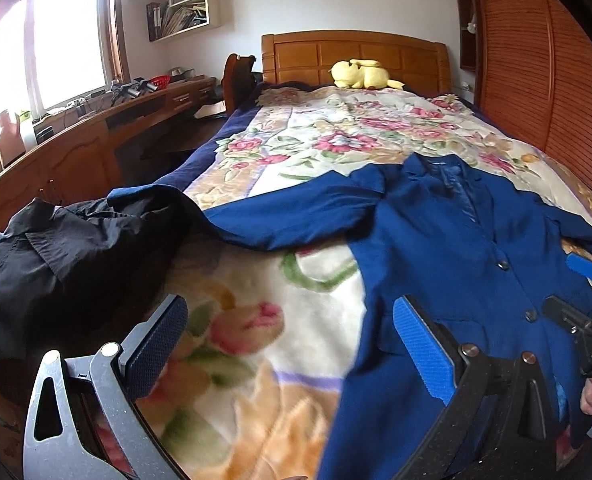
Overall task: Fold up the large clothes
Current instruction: 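Move the left tool to the jacket sleeve cuff and close on it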
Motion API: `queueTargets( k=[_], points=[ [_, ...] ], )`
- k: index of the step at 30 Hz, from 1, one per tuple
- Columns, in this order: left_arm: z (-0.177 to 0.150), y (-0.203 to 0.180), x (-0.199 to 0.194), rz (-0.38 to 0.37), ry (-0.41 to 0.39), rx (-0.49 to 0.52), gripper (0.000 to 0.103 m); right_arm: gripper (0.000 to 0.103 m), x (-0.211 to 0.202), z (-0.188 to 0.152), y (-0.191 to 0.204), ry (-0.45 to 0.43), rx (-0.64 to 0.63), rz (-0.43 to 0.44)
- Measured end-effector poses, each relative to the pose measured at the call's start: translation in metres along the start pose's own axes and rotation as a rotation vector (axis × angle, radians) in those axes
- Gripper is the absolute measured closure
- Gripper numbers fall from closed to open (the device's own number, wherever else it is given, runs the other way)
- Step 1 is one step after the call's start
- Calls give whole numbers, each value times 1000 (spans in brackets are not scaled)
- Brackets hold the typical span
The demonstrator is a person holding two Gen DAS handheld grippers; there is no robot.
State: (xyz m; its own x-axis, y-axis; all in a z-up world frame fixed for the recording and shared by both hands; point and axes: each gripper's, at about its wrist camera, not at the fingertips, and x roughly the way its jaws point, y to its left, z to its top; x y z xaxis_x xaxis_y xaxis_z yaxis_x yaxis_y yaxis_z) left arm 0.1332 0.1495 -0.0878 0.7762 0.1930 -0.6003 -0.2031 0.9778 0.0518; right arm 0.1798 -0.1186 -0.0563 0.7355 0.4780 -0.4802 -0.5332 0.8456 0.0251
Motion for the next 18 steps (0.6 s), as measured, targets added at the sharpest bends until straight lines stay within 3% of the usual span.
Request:
queueTargets(
  k=[9,18],
  points=[
    [38,57,32,47,21,-25,1,0,44,9,-4,52,-50,99],
    [81,124,79,88,97,-113,17,0,41,3,-22,78,-36,154]
  ],
)
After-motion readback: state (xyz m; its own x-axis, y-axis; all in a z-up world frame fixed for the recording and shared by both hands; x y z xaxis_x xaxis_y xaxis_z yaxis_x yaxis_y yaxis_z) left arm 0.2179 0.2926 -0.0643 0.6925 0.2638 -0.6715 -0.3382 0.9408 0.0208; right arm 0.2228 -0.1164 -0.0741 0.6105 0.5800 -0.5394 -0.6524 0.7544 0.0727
